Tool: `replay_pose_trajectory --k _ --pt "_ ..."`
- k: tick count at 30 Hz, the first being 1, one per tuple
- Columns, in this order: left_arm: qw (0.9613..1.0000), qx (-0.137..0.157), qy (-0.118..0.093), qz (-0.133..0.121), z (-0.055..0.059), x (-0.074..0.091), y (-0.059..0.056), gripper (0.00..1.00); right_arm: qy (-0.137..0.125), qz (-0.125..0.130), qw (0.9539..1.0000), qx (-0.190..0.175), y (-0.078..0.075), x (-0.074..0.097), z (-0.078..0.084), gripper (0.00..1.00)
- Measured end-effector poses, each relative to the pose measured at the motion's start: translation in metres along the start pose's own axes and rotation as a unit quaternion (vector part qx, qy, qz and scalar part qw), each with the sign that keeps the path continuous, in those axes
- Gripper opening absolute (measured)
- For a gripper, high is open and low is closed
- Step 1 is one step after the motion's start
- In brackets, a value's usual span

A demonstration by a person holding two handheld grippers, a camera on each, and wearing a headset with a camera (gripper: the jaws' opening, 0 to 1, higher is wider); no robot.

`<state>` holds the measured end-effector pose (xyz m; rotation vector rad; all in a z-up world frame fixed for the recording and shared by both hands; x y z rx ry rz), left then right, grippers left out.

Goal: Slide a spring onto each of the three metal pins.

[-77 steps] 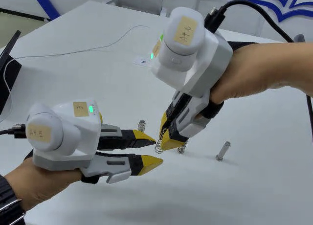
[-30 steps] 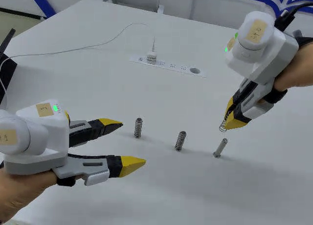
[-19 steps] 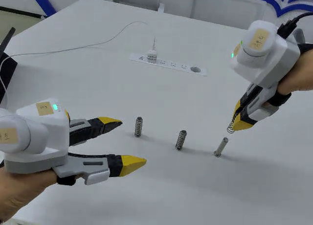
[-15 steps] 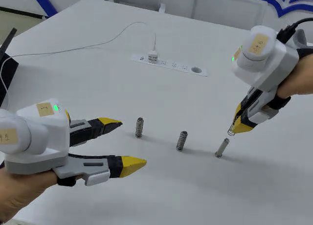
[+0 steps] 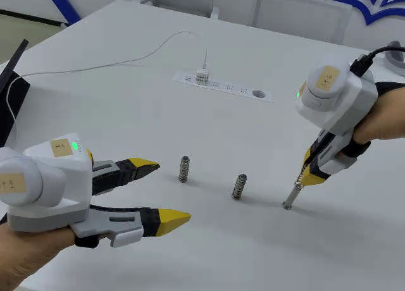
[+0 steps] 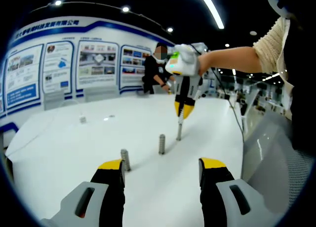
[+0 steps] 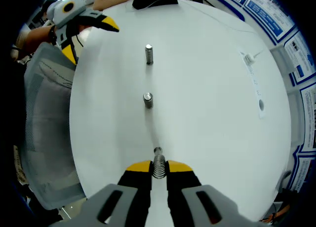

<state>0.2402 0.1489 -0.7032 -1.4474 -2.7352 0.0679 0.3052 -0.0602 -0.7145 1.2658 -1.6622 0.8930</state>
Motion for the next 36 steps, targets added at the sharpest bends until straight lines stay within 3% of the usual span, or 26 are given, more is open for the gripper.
replay_pose_trajectory --k 36 --pt "1.0 0.0 0.008 0.0 0.004 -0.002 -0.002 0.61 0.006 -0.006 0.9998 -0.019 0.001 -0.049 0.022 0.13"
Point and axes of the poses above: the centre of the closed fingertips' face, and the gripper's own axes: x roughly backward along the fingers, y roughly to its left, z roughly out of its underside, the point moved 2 cm from there along x, roughly backward along the fingers, and after that the axes turned 14 degrees about -y, right-handed, at the moved point
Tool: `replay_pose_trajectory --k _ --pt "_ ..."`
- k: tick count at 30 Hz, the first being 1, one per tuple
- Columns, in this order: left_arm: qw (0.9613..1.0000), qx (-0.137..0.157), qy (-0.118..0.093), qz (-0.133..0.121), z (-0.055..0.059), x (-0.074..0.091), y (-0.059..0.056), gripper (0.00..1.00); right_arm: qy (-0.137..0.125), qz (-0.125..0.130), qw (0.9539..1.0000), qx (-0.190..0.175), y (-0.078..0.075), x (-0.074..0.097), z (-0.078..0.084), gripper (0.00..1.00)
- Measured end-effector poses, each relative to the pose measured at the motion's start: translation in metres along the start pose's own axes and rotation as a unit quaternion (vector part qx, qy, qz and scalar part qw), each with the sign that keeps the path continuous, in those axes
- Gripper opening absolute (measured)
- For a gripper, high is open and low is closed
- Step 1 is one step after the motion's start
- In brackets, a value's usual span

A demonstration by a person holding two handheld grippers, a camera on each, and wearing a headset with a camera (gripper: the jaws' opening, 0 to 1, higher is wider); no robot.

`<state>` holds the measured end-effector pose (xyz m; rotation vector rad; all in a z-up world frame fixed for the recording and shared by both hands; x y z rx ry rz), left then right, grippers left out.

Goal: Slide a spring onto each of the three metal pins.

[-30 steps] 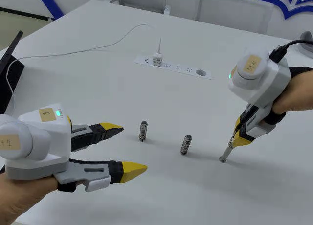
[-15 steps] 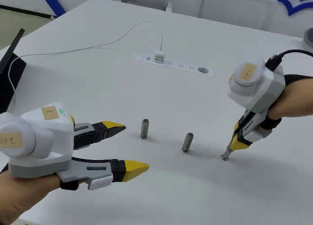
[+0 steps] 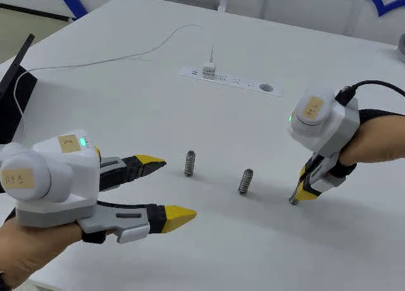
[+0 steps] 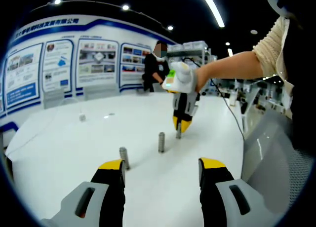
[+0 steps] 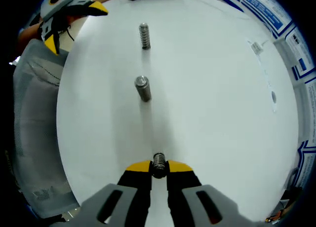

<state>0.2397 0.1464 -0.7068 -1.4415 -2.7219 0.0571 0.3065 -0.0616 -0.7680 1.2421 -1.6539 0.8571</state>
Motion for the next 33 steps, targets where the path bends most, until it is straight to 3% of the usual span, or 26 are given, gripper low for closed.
replay_pose_trajectory --k 11,22,27,31,33 --pt "1.0 0.0 0.0 0.001 0.0 -0.002 0.001 0.61 -0.018 0.004 0.9998 0.003 0.0 -0.003 0.0 0.15" --pt "1.0 -0.001 -0.001 0.0 -0.001 -0.003 0.003 0.64 -0.073 0.036 0.9963 -0.029 0.004 0.013 0.009 0.26" --pt "1.0 0.001 0.003 -0.003 0.002 -0.001 0.006 0.66 -0.117 0.06 0.99 -0.052 0.01 0.025 0.015 0.29" --pt "1.0 0.002 0.004 -0.004 0.003 -0.001 0.009 0.67 -0.158 0.084 0.9815 -0.068 0.017 0.034 0.018 0.3" --pt "1.0 0.001 0.005 -0.005 0.005 0.0 0.01 0.67 -0.186 0.099 0.9744 -0.079 0.019 0.038 0.018 0.3"
Point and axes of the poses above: the centre of the closed fingertips' face, and the gripper's own axes: x roughly backward along the fingers, y roughly to its left, z roughly out of its underside, the point moved 2 cm from there along x, roughly backward along the fingers, and after that the axes turned 14 degrees about -y, right-handed, at the moved point
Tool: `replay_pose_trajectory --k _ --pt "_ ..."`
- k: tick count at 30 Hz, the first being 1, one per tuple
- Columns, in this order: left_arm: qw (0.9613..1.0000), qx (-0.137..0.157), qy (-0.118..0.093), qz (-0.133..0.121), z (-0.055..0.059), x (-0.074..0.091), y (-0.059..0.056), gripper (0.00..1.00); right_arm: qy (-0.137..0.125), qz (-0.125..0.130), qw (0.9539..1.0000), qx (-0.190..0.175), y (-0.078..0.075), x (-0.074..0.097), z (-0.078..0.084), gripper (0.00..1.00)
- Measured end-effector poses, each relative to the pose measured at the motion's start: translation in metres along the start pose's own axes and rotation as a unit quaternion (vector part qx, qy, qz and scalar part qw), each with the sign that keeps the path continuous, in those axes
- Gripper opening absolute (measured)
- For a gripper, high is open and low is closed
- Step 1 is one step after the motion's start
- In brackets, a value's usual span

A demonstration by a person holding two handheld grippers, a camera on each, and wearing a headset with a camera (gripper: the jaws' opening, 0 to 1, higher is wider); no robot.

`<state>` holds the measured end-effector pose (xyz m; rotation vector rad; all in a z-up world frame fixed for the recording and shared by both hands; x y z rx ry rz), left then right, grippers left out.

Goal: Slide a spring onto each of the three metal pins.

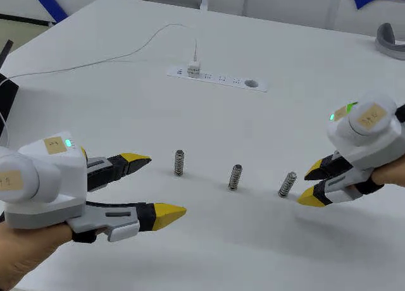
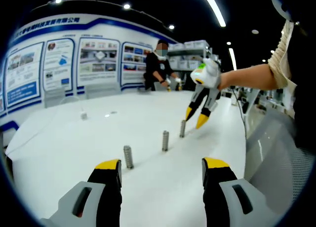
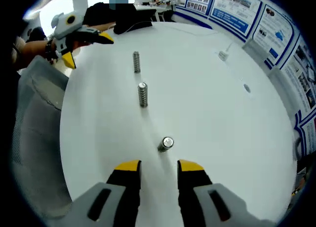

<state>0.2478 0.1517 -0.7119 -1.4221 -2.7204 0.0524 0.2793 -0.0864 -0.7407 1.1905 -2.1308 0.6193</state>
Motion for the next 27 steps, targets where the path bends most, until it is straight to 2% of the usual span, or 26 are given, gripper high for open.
replay_pose_trajectory --k 1,2,5,9,10,13,20,27 --pt "1.0 -0.001 0.001 0.0 0.0 0.0 0.0 0.68 -0.01 0.006 0.9999 -0.007 0.001 0.002 0.0 0.3" --pt "1.0 0.0 0.0 0.0 0.001 0.0 0.001 0.68 -0.032 0.012 0.9993 -0.018 0.003 0.005 -0.002 0.31" --pt "1.0 0.0 0.002 0.0 0.001 0.001 0.002 0.69 -0.074 0.024 0.9967 -0.025 0.005 0.012 -0.004 0.35" --pt "1.0 0.0 0.003 -0.001 0.003 0.001 0.003 0.7 -0.112 0.043 0.9923 -0.031 0.006 0.018 -0.001 0.41" --pt "1.0 -0.001 0.004 0.0 0.004 0.002 0.004 0.7 -0.125 0.048 0.9897 -0.049 0.007 0.02 -0.001 0.43" --pt "1.0 -0.001 0.007 0.001 0.006 0.002 0.004 0.71 -0.157 0.059 0.9845 -0.049 0.008 0.024 -0.003 0.45" --pt "0.9999 0.004 0.011 -0.004 0.012 0.004 0.007 0.73 -0.203 0.064 0.9761 -0.048 0.02 0.027 -0.006 0.5" --pt "0.9998 0.011 0.015 -0.011 0.018 0.006 0.01 0.75 -0.226 0.07 0.97 -0.056 0.025 0.026 -0.008 0.54"
Point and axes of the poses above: the centre of the closed fingertips' face, and the gripper's own axes: x roughly backward along the fingers, y roughly to its left, z roughly out of its underside, the point moved 2 cm from there along x, roughly backward along the fingers, and after that the axes turned 14 degrees about -y, right-handed, at the moved point
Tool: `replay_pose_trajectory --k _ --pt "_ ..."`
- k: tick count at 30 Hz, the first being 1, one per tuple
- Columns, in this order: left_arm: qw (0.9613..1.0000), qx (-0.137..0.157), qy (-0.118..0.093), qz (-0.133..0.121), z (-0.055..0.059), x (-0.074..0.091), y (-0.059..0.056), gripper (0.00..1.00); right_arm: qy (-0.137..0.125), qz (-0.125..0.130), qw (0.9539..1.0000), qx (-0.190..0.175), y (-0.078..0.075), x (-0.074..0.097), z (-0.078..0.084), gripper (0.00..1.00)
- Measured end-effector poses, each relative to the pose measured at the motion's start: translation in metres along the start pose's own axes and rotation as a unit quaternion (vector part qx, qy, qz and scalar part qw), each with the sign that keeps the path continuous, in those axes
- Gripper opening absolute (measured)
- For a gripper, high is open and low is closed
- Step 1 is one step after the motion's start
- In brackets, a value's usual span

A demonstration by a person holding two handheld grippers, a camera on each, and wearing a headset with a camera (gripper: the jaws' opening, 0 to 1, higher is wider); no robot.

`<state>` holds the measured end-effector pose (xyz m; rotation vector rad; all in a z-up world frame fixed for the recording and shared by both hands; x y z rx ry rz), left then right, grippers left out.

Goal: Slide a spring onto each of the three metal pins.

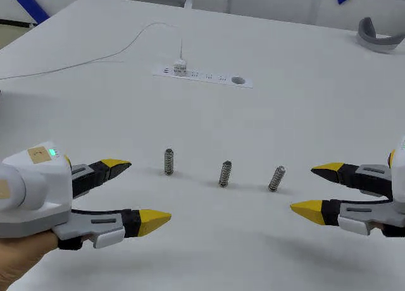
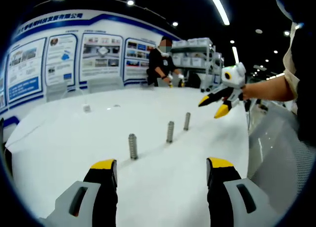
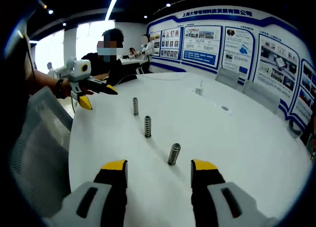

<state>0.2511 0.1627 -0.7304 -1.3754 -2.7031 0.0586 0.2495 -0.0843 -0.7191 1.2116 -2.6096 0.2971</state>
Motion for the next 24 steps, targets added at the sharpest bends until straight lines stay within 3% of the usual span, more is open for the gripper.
replay_pose_trajectory --k 8,24 --pt "1.0 0.002 0.004 -0.005 0.0031 0.0024 0.004 0.76 -0.015 0.01 0.9998 -0.005 0.0028 0.0022 0.0001 0.55" --pt "0.9999 -0.003 0.011 -0.002 0.0062 0.002 0.0021 0.77 -0.015 0.016 0.9997 -0.01 0.0055 0.0026 0.0043 0.56"
Point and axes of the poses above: the centre of the closed fingertips' face, and the gripper's own axes: x roughly backward along the fingers, y roughly to its left, z roughly out of its underside, the point moved 2 cm from there along x, roughly backward along the fingers, and after that the axes turned 14 degrees about -y, right-handed, at the moved point
